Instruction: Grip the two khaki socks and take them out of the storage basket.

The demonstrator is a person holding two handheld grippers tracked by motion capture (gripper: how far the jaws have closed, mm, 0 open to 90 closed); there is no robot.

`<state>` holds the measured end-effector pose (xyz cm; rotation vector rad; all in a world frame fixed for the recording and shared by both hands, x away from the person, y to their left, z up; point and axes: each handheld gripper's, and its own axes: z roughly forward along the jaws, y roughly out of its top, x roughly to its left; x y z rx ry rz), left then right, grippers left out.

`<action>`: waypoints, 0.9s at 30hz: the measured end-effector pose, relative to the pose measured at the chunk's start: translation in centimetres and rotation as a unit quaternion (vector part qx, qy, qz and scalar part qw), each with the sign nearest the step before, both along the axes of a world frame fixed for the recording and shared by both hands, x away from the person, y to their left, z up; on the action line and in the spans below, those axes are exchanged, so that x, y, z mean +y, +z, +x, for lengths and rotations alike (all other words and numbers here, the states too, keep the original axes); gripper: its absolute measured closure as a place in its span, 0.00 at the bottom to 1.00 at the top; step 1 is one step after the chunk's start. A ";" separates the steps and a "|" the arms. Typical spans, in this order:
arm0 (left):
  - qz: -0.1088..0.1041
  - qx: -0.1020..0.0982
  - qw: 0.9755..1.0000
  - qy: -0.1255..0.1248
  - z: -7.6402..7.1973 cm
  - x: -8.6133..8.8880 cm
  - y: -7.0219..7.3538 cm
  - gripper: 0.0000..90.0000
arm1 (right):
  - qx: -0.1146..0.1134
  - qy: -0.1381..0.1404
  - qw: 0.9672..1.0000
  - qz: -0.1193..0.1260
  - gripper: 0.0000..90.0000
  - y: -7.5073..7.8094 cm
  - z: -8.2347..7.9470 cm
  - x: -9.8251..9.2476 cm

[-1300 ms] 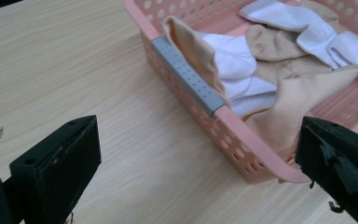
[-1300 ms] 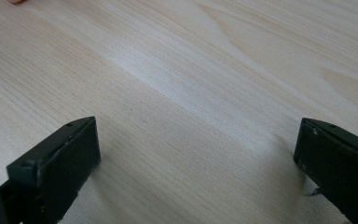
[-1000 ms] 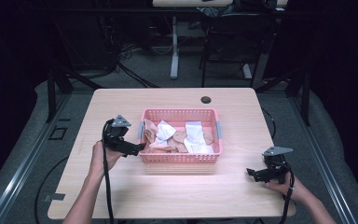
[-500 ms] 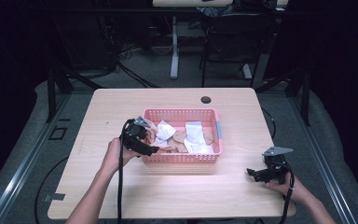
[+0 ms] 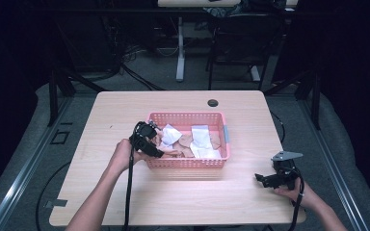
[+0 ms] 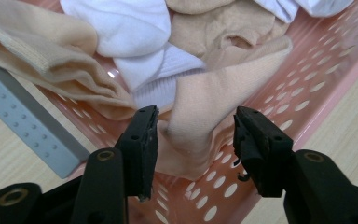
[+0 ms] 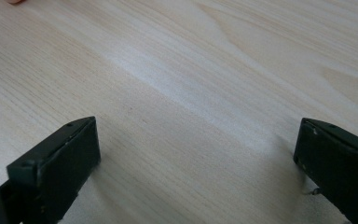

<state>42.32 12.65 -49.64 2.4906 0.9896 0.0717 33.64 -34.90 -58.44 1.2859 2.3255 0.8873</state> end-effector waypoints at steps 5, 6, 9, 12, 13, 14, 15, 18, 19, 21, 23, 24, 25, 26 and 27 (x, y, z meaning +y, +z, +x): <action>-0.005 0.008 1.000 -0.001 0.2 -0.1 -0.3 0.64 | 0.000 0.000 1.000 0.001 0.00 0.0 0.0 0.0; -0.005 0.008 1.000 -0.001 0.2 -0.1 -0.3 0.66 | 0.000 0.000 1.000 0.001 0.00 0.0 0.0 0.0; 0.002 0.007 1.000 -0.004 0.2 -0.4 -0.6 0.73 | 0.000 0.001 1.000 0.001 0.00 0.0 0.0 0.0; 0.009 0.007 1.000 -0.006 0.2 -0.8 -0.8 0.82 | 0.000 0.000 1.000 0.001 0.00 0.0 0.0 0.0; 0.012 0.005 1.000 -0.008 0.2 -0.8 -0.7 0.85 | -0.001 0.000 1.000 0.001 0.00 0.0 0.0 0.0; 0.011 0.005 1.000 -0.007 0.2 -0.9 -0.8 0.88 | 0.000 0.000 1.000 0.001 0.00 0.0 0.0 0.0; 0.011 0.005 1.000 -0.007 0.2 -0.9 -0.8 0.89 | 0.000 0.000 1.000 0.001 0.00 0.0 0.0 0.0; 0.014 0.003 1.000 -0.008 0.2 -0.9 -0.7 0.91 | 0.000 0.001 1.000 0.001 0.00 0.0 0.0 0.0; 0.013 0.002 1.000 -0.008 0.2 -0.9 -0.7 0.91 | -0.001 0.000 1.000 0.001 0.00 0.0 0.0 0.0; 0.014 -0.001 1.000 -0.009 0.2 -0.9 -0.3 0.92 | 0.000 0.001 1.000 0.001 0.00 0.0 0.0 0.0; 0.016 -0.006 1.000 -0.012 0.3 -1.0 0.2 0.92 | -0.001 0.000 1.000 0.001 0.00 0.0 0.0 0.0; 0.013 -0.012 1.000 -0.014 0.2 -1.1 0.8 0.92 | -0.001 0.000 1.000 0.001 0.00 0.0 0.0 0.0; 0.013 -0.012 1.000 -0.014 0.2 -1.1 0.8 0.92 | -0.001 0.000 1.000 0.001 0.00 0.0 0.0 0.0; 0.011 -0.015 1.000 -0.014 0.2 -1.1 1.0 0.92 | 0.000 0.000 1.000 0.001 0.00 0.0 0.0 0.0; 0.009 -0.019 1.000 -0.015 0.2 -1.1 1.3 0.92 | -0.001 -0.001 1.000 0.001 0.00 0.0 0.0 0.0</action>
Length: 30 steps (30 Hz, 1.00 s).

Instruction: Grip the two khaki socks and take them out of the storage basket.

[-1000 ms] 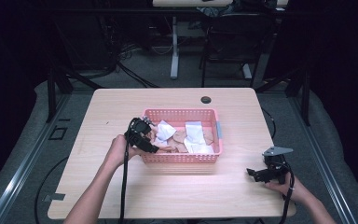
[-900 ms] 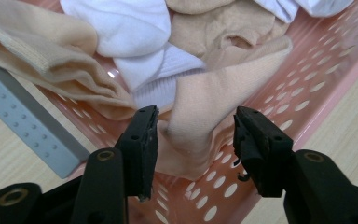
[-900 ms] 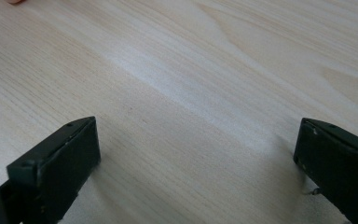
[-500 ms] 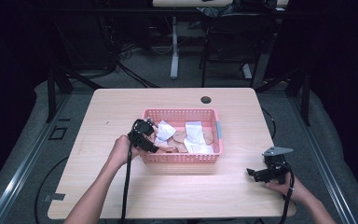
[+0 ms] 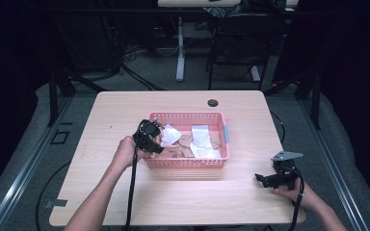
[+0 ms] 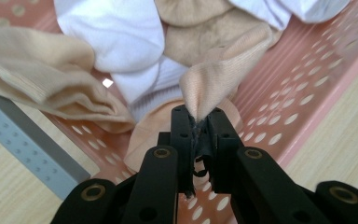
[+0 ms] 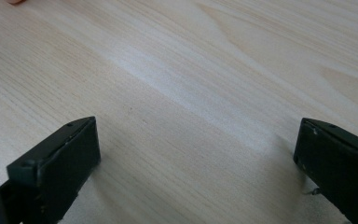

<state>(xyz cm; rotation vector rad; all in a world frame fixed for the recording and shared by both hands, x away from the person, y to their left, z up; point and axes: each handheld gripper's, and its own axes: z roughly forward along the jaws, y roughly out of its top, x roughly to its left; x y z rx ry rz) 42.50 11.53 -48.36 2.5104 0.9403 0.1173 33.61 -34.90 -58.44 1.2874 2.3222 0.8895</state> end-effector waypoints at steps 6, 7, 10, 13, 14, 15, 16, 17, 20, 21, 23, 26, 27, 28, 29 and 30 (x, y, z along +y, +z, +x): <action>-0.010 -0.008 1.000 -0.002 -0.1 0.2 0.8 0.92 | 0.000 0.000 1.000 0.000 0.00 0.0 0.0 0.0; -0.010 -0.009 1.000 -0.002 -0.1 0.2 0.9 0.92 | 0.000 0.000 1.000 -0.001 0.00 0.0 0.0 0.0; -0.014 -0.014 1.000 0.000 0.0 0.5 1.6 0.92 | 0.000 0.000 1.000 -0.001 0.00 0.0 0.0 0.0; -0.016 -0.018 1.000 -0.001 0.1 0.5 2.0 0.92 | 0.000 0.000 1.000 -0.001 0.00 0.0 0.0 0.0; -0.016 -0.018 1.000 -0.002 0.0 0.5 2.1 0.92 | 0.000 0.000 1.000 -0.001 0.00 0.0 0.0 0.0; -0.017 -0.019 1.000 -0.002 0.0 0.5 2.3 0.92 | -0.001 0.000 1.000 -0.001 0.00 0.0 0.0 0.0; -0.018 -0.020 1.000 -0.003 -0.1 0.5 2.3 0.92 | -0.001 0.000 1.000 -0.001 0.00 0.0 0.0 0.0; -0.016 -0.021 1.000 -0.005 -0.1 0.4 2.5 0.92 | 0.000 0.000 1.000 -0.001 0.00 0.0 0.0 0.0; -0.016 -0.023 1.000 -0.008 0.0 0.4 2.9 0.92 | 0.000 0.000 1.000 -0.002 0.00 0.0 0.0 0.0; -0.016 -0.023 1.000 -0.008 0.0 0.4 2.9 0.92 | 0.000 0.000 1.000 -0.002 0.00 0.0 0.0 0.0; -0.016 -0.024 1.000 -0.010 0.0 0.3 3.2 0.92 | 0.001 0.000 1.000 -0.003 0.00 0.0 0.0 0.0; -0.015 -0.025 0.999 -0.013 0.0 0.2 3.6 0.92 | 0.000 0.000 1.000 -0.003 0.00 0.0 0.0 0.0; -0.015 -0.025 0.999 -0.014 0.0 0.1 3.7 0.92 | 0.001 0.000 1.000 -0.003 0.00 0.0 0.0 0.0; -0.015 -0.026 0.999 -0.015 0.0 0.1 3.8 0.92 | 0.001 0.000 1.000 -0.003 0.00 0.0 0.0 0.0; -0.016 -0.027 0.999 -0.016 0.0 0.0 4.1 0.92 | 0.001 -0.001 1.000 -0.003 0.00 0.0 0.0 0.0; -0.016 -0.027 0.999 -0.016 0.0 0.0 4.1 0.92 | 0.001 -0.001 1.000 -0.003 0.00 0.0 0.0 0.0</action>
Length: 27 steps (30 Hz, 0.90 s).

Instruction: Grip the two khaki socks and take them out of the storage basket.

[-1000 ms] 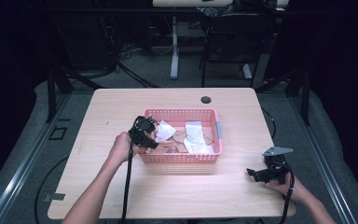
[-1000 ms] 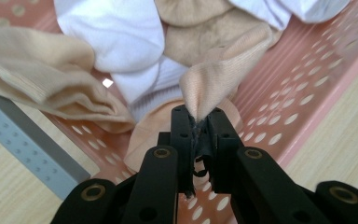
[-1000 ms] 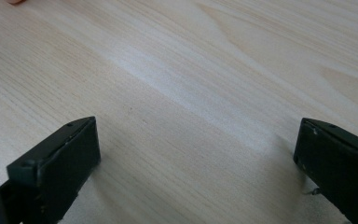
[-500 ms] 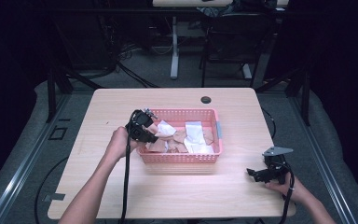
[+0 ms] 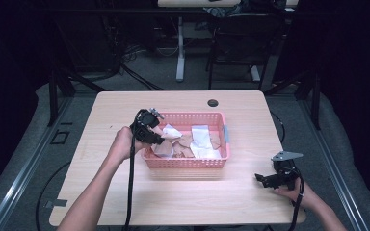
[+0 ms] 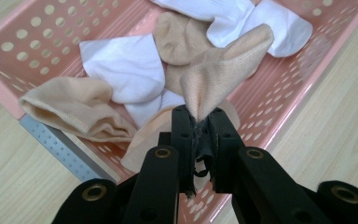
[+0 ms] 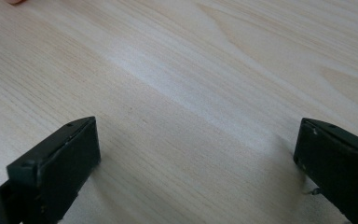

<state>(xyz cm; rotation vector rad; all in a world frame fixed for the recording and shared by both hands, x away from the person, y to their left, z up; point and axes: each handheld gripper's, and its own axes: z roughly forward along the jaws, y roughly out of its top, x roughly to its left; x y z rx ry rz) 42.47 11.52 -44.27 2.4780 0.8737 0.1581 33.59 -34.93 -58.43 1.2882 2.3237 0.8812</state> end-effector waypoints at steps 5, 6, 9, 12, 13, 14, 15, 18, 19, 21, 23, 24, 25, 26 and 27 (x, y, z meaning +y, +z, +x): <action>-0.004 -0.002 1.000 -0.004 0.0 -0.1 0.6 0.92 | -0.001 0.001 1.000 0.000 0.00 0.0 0.0 0.0; -0.004 -0.004 1.000 -0.005 0.0 -0.1 0.7 0.92 | 0.000 0.000 1.000 0.000 0.00 0.0 0.0 0.0; -0.004 -0.005 1.000 -0.006 -0.1 -0.1 1.1 0.92 | 0.000 0.000 1.000 0.000 0.00 0.0 0.0 0.0; -0.005 -0.008 1.000 -0.007 -0.1 -0.2 1.6 0.92 | 0.000 0.000 1.000 0.000 0.00 0.0 0.0 0.0; -0.006 -0.012 1.000 -0.007 -0.1 -0.2 1.9 0.92 | -0.002 0.001 1.000 0.000 0.00 0.0 0.0 0.0; -0.006 -0.013 1.000 -0.007 -0.1 -0.2 2.1 0.92 | 0.000 0.000 1.000 0.000 0.00 0.0 0.0 0.0; -0.006 -0.015 1.000 -0.006 -0.1 -0.2 2.3 0.92 | -0.001 0.001 1.000 0.000 0.00 0.0 0.0 0.0; -0.007 -0.017 1.000 -0.007 -0.1 -0.1 2.5 0.92 | -0.001 0.001 1.000 0.000 0.00 0.0 0.0 0.0; -0.006 -0.019 1.000 -0.006 -0.1 0.0 2.8 0.92 | -0.001 0.001 1.000 0.000 0.00 0.0 0.0 0.0; -0.008 -0.019 1.000 -0.005 -0.1 0.0 2.9 0.92 | 0.000 0.000 1.000 0.000 0.00 0.0 0.0 0.0; -0.008 -0.021 1.000 -0.005 0.0 0.1 3.1 0.92 | -0.002 0.001 1.000 0.000 0.00 0.0 0.0 0.0; -0.009 -0.022 1.000 -0.005 -0.1 0.2 3.2 0.92 | 0.000 0.000 1.000 0.000 0.00 0.0 0.0 0.0; -0.010 -0.023 1.000 -0.004 -0.1 0.3 3.4 0.92 | -0.001 0.001 1.000 0.000 0.00 0.0 0.0 0.0; -0.011 -0.024 1.000 -0.003 -0.1 0.3 3.4 0.92 | -0.002 0.001 1.000 0.000 0.00 0.0 0.0 0.0; -0.011 -0.026 1.000 -0.003 -0.1 0.4 3.6 0.92 | -0.002 0.001 1.000 0.000 0.00 0.0 0.0 0.0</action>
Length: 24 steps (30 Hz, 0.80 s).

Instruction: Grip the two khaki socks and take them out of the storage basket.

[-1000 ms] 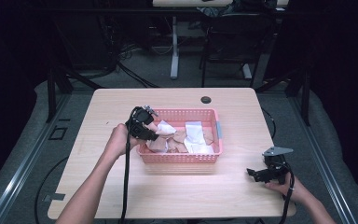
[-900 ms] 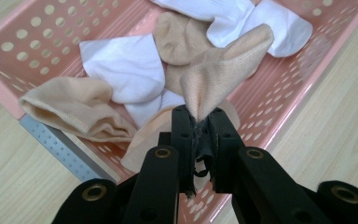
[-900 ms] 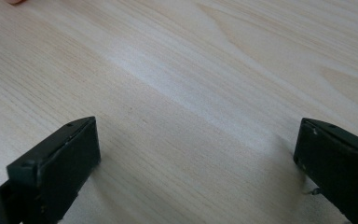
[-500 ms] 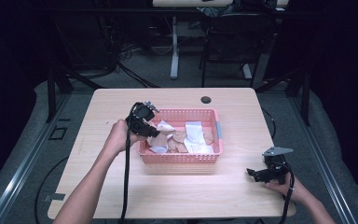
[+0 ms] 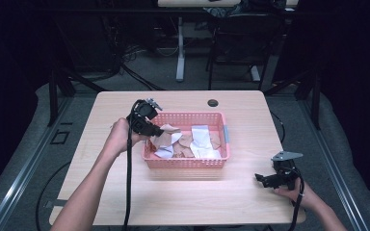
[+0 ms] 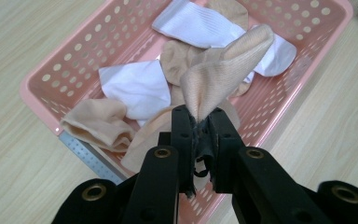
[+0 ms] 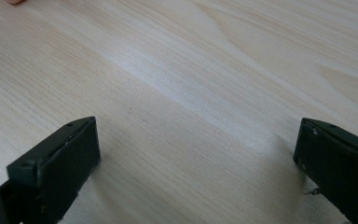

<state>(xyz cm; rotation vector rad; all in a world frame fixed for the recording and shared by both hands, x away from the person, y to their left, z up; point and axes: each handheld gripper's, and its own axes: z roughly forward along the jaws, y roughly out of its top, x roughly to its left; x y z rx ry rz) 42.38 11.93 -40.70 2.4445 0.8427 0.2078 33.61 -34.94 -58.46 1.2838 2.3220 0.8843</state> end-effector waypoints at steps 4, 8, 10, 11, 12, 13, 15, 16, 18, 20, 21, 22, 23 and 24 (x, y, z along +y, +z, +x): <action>-0.005 -0.003 1.000 0.004 0.0 0.4 0.4 0.92 | 0.001 0.000 1.000 0.000 0.00 0.0 0.0 0.0; -0.007 -0.007 1.000 0.009 0.0 0.9 0.8 0.92 | 0.000 0.000 1.000 0.000 0.00 0.0 0.0 0.0; -0.008 -0.009 1.000 0.010 0.0 1.2 1.0 0.92 | 0.000 0.000 1.000 0.000 0.00 0.0 0.0 0.0; -0.012 -0.012 1.000 0.013 0.0 1.5 1.3 0.92 | 0.002 -0.001 1.000 -0.001 0.00 0.0 0.0 0.0; -0.012 -0.012 1.000 0.013 0.0 1.5 1.3 0.92 | 0.002 -0.001 1.000 0.000 0.00 0.0 0.0 0.0; -0.014 -0.014 1.000 0.015 0.0 1.6 1.5 0.92 | 0.002 -0.001 1.000 -0.001 0.00 0.0 0.0 0.0; -0.014 -0.019 1.000 0.017 0.0 2.1 1.9 0.92 | 0.001 0.000 1.000 0.000 0.00 0.0 0.0 0.0; -0.014 -0.019 1.000 0.017 0.0 2.1 1.9 0.92 | 0.001 0.000 1.000 0.000 0.00 0.0 0.0 0.0; -0.014 -0.021 0.999 0.022 -0.1 2.5 2.2 0.92 | 0.001 0.000 1.000 0.000 0.00 0.0 0.0 0.0; -0.015 -0.023 0.999 0.024 -0.1 2.7 2.3 0.92 | 0.002 0.000 1.000 0.000 0.00 0.0 0.0 0.0; -0.015 -0.023 0.999 0.026 -0.1 2.9 2.4 0.92 | 0.002 -0.001 1.000 -0.001 0.00 0.0 0.0 0.0; -0.015 -0.025 0.999 0.029 -0.1 3.3 2.5 0.92 | 0.001 0.000 1.000 -0.001 0.00 0.0 0.0 0.0; -0.017 -0.026 0.999 0.032 -0.1 3.4 2.6 0.92 | 0.001 0.000 1.000 0.000 0.00 0.0 0.0 0.0; -0.017 -0.026 0.999 0.032 -0.1 3.4 2.6 0.92 | 0.001 0.000 1.000 0.000 0.00 0.0 0.0 0.0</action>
